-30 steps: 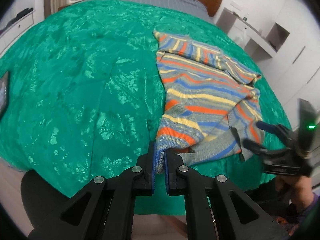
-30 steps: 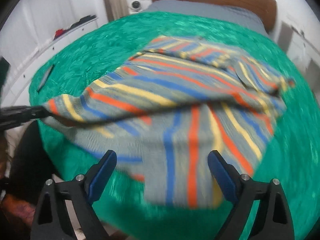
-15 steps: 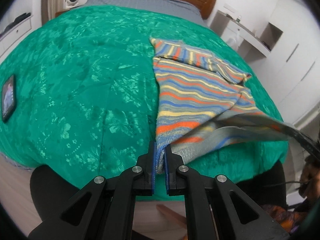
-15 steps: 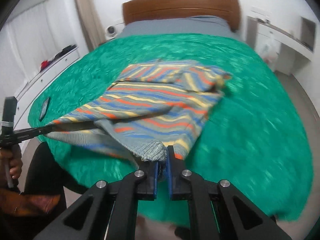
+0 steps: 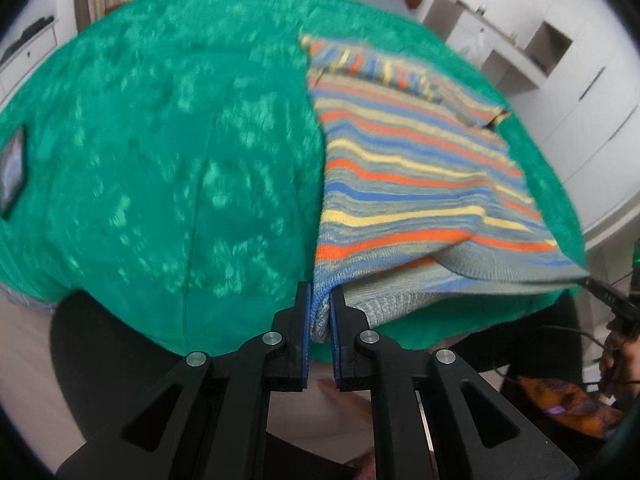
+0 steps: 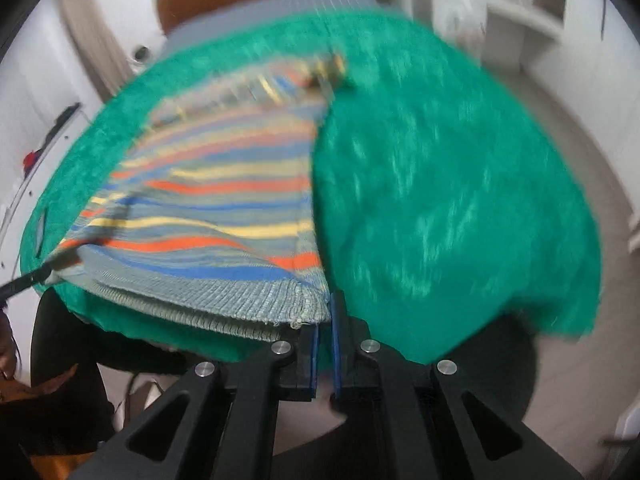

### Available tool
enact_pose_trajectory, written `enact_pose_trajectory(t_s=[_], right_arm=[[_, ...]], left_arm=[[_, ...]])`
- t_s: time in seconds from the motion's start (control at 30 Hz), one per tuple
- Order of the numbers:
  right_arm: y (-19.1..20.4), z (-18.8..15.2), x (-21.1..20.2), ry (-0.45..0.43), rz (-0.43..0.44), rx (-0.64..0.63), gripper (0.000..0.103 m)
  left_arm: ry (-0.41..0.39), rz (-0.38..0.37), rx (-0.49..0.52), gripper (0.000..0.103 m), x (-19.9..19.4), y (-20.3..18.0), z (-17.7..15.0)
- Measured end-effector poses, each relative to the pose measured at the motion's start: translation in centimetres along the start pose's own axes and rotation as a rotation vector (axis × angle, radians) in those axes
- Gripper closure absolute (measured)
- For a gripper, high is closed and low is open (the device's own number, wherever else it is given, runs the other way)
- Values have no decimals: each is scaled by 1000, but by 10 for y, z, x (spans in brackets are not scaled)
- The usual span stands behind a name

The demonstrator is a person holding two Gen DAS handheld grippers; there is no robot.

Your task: Fold small clothes

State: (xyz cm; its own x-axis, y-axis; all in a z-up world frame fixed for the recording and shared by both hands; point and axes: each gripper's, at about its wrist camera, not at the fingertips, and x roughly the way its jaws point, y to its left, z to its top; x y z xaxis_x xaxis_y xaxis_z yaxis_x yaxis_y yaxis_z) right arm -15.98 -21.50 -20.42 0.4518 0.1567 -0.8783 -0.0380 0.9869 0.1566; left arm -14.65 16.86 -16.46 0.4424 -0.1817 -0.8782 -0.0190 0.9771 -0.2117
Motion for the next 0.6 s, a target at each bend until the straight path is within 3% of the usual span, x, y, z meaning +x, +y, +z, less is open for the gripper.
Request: enact_pose_trajectory(t_s=[0.03,0.07,0.1,0.27,0.37,0.47,0.6], right_arm=[[-6,-3,13,35,8,28,98],[-9,-5,20,57,2,38,90],[-12,-8,26,80,-11,41,75],[-18,-11,12,54,-87,26,53],[18,-5,-10,-42,-147,-135,52],[57,4,-19,-105,-187,-298,42],[69,7,-18,-110,-159,-328,42]], left_arm=[[18,13,3,93,7,1,-1],[36,20,3,93,13,3,-3],[49,32,-9,93,15,7,-6],[43,20,-86,92,3,32,-12],[32,-4,-67,92,-2,32,-17],[36,-37,66,92,0,8,-22],[70,13,316,87,24,-37,-35]])
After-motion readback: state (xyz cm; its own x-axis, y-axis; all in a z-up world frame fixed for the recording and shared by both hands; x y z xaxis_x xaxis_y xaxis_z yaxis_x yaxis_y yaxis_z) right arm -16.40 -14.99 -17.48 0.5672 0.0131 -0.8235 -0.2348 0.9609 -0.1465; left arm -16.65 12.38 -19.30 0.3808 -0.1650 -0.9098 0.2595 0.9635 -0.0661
